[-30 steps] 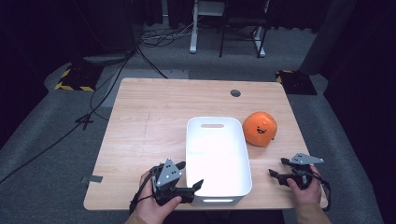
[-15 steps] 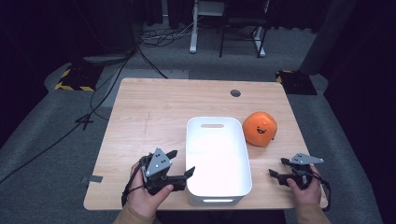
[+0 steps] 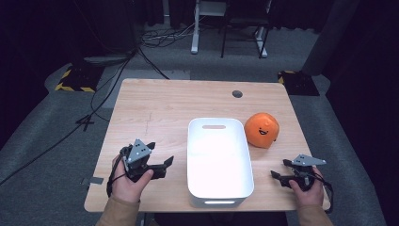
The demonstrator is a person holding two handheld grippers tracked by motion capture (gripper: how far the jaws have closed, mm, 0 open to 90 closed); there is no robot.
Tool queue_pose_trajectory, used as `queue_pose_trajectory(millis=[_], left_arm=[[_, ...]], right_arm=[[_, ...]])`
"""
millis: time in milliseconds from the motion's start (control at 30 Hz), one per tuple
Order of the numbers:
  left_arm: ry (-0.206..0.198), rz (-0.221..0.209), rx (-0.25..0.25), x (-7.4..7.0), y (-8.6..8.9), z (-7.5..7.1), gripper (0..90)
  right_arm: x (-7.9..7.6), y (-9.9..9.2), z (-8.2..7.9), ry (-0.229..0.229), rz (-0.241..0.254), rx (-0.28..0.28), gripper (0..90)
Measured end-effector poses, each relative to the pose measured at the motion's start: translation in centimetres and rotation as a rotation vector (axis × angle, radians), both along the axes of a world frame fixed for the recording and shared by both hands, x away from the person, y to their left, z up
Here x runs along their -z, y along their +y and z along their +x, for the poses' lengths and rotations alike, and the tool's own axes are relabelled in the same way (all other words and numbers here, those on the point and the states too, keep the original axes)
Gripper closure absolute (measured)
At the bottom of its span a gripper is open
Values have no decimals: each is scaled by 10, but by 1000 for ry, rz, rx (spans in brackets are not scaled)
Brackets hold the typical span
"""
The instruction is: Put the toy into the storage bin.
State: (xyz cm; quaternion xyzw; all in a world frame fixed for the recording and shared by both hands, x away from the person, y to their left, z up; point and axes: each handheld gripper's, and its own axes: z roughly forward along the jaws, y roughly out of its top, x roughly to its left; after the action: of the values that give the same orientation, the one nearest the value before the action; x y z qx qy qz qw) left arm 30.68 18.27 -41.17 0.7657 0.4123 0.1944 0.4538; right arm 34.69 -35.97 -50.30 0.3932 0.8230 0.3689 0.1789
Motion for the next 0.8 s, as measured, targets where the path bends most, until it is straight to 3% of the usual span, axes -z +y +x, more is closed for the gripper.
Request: queue_pose_trajectory(millis=[100,267,433,467,567,700,800], left_arm=[[20,6,-22,8,7,3,191],[69,64,-50,28,24,12,186],[99,89,-68,42,29,19,183],[121,100,-76,50,30,22,183],[150,108,-81,59,32,25,183],[167,153,-86,65,35,28,183],[197,179,-60,73,36,30,180]], right_arm=[[0,0,0,1,0,0,221],[0,0,0,0,2,2,222],[0,0,0,-2,-6,-1,218],[0,0,0,-4,-5,4,218],[0,0,0,-2,-6,3,218],[0,0,0,-1,-5,2,217],[0,0,0,-3,-5,3,217]])
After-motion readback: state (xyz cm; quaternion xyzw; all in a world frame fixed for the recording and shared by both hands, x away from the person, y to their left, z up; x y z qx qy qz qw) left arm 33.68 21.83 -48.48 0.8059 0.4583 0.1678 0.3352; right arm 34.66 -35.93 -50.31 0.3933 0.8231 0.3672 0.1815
